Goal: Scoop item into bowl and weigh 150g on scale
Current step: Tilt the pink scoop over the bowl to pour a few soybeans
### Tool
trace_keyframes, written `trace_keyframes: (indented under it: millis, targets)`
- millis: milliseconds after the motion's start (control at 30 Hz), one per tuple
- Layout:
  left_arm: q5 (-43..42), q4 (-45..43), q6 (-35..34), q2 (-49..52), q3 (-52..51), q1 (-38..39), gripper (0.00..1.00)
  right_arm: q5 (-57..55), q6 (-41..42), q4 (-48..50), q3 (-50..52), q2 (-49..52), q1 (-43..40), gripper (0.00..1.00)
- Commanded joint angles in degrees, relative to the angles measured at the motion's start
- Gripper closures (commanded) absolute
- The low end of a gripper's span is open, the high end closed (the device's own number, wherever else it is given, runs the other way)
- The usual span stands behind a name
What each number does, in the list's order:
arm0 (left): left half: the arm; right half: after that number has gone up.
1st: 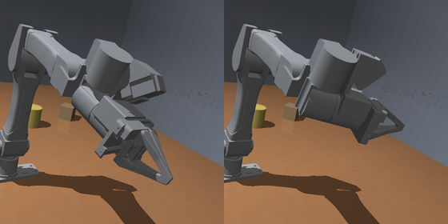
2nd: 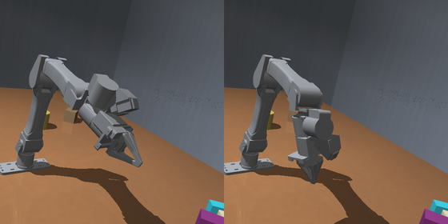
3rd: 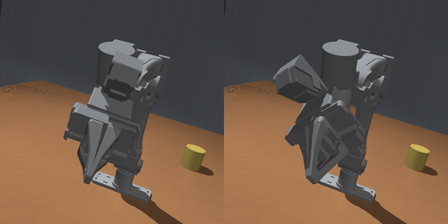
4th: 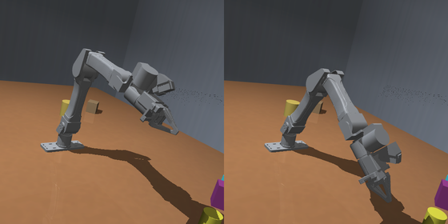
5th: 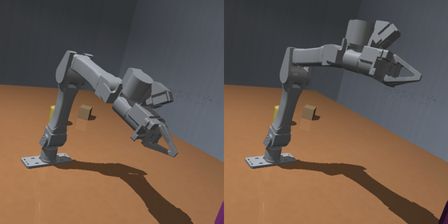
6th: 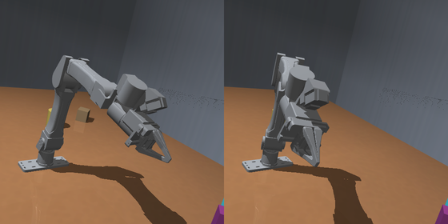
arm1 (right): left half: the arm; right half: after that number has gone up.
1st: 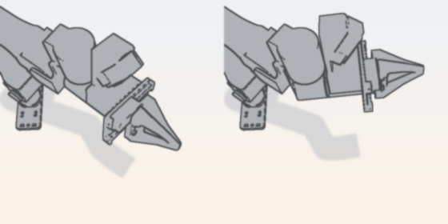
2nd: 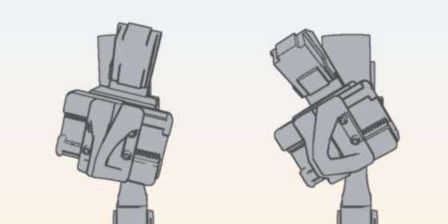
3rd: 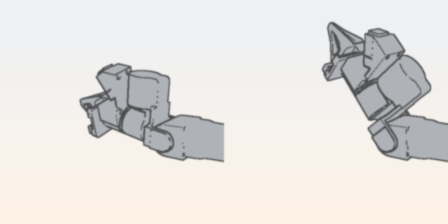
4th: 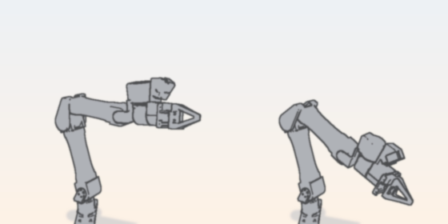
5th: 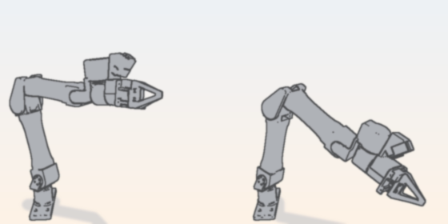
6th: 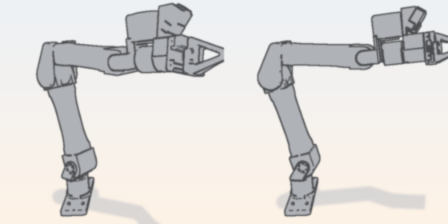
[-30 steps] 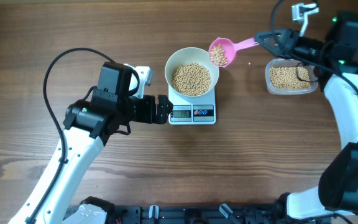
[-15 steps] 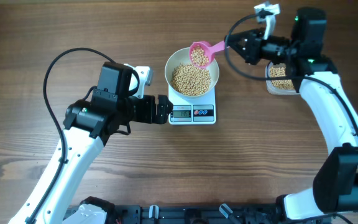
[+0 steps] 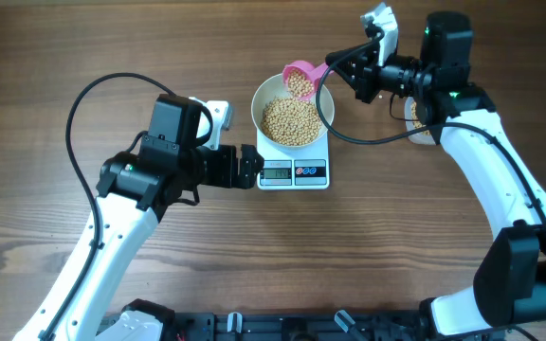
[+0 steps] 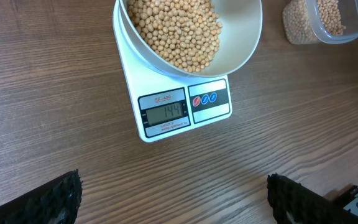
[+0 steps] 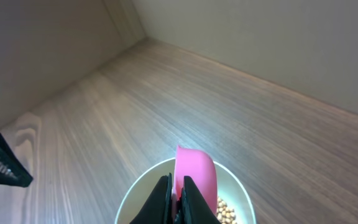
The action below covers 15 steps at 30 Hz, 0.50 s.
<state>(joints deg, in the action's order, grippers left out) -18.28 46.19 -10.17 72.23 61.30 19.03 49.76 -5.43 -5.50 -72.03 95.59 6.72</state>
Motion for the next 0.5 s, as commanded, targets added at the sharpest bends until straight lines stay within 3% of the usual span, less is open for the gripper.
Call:
trace_keyframes:
  millis: [0, 467]
  targets:
    - [-0.7, -0.2, 0.9, 0.1, -0.4, 0.2, 0.00, -2.4, -3.6, 0.2, 0.2, 0.6, 0.4, 0.96]
    - [-0.7, -0.2, 0.9, 0.1, -0.4, 0.2, 0.00, -3.3, -3.4, -0.1, 0.2, 0.6, 1.7, 0.96]
